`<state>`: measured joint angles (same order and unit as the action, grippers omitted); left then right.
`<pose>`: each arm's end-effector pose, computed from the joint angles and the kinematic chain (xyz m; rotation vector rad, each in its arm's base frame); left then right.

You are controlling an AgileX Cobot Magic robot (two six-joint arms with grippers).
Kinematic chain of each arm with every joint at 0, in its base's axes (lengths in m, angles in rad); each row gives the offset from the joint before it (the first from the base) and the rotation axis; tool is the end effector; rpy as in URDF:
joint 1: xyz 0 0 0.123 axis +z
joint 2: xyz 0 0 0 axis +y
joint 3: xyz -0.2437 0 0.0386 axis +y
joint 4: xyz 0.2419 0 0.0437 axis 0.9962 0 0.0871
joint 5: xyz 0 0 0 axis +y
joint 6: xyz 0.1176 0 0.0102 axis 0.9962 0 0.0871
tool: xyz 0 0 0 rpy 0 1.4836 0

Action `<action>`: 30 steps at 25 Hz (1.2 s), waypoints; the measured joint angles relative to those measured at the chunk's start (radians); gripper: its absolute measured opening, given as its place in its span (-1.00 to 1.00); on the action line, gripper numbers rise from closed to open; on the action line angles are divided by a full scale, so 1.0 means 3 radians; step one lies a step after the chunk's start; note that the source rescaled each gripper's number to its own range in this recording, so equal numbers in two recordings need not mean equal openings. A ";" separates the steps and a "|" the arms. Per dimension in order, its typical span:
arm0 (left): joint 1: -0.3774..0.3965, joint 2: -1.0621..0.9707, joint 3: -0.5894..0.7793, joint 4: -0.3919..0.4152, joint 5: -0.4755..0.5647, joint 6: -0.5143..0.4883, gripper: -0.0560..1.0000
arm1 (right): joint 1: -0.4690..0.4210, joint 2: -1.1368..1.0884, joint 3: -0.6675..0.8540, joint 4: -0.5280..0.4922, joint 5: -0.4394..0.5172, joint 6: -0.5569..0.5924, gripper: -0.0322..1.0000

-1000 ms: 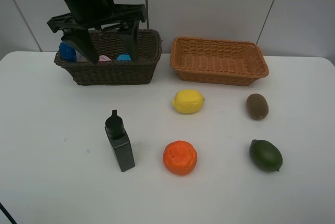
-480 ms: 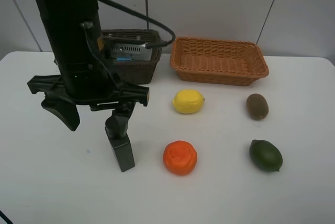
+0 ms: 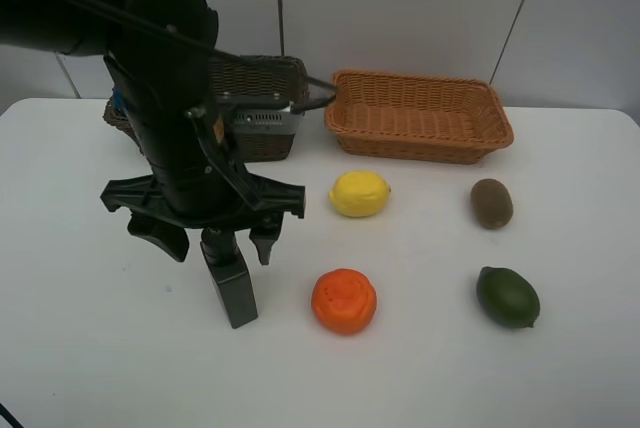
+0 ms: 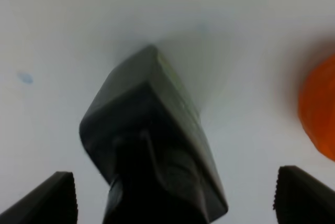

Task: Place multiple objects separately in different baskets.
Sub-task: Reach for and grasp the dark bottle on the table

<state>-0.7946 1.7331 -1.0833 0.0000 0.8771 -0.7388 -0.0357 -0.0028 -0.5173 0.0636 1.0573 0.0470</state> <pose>0.2185 -0.2225 0.1287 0.0849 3.0429 -0.1386 0.0507 0.0047 0.2678 0.0800 2.0186 0.0829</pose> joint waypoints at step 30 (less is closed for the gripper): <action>0.0000 0.0425 -0.0022 -0.0221 0.0039 0.0477 -0.65 | 0.0000 0.0000 0.0000 0.0000 0.0000 0.0000 1.00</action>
<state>-0.7946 1.8607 -1.0899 -0.0663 0.8887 -0.5958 -0.0357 -0.0028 -0.5173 0.0636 1.0573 0.0470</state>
